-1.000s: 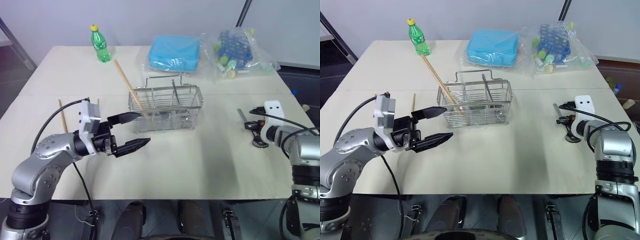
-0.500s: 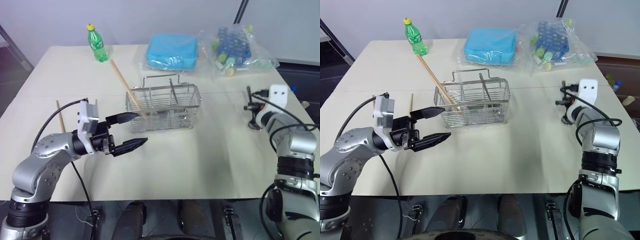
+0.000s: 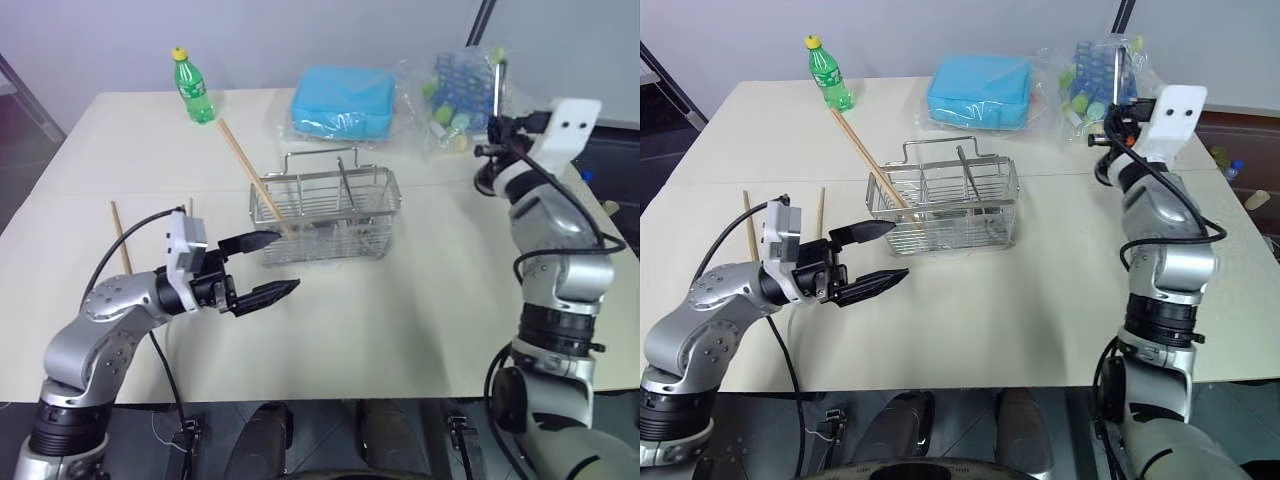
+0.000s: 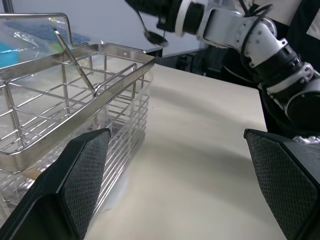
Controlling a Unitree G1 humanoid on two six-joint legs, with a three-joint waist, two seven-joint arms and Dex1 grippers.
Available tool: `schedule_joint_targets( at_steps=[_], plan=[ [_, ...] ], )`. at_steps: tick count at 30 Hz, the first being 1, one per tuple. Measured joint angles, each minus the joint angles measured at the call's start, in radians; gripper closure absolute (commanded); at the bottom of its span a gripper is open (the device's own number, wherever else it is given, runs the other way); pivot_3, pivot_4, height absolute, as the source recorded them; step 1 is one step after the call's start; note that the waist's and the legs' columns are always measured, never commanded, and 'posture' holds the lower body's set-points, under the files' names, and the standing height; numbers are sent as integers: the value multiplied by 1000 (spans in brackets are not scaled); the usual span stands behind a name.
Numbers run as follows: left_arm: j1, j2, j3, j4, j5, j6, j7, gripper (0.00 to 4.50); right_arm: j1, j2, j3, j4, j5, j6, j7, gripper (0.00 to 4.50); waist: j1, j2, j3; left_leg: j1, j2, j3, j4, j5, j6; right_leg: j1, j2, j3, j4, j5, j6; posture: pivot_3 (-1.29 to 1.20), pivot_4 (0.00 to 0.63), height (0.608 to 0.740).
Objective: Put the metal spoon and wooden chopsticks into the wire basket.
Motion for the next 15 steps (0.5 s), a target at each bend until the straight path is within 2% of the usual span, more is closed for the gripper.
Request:
schedule_joint_targets(
  at_steps=[4, 15],
  plan=[
    [-6, 0, -17, 1, 0, 1, -2, 0, -6, 100, 57, -37, 56, -46, 23, 4483, 0, 0, 0, 0, 0, 0, 0, 0, 0, 0, 0, 0, 0, 0, 0, 0, 150, 740],
    [7, 2, -20, 13, 2, 1, 1, 0, -47, 206, 153, -41, 91, -75, 26, 4483, -1, 1, 1, 0, 0, -1, -1, 0, 0, -1, 1, 0, 1, 0, 0, 0, 150, 740]
  ],
)
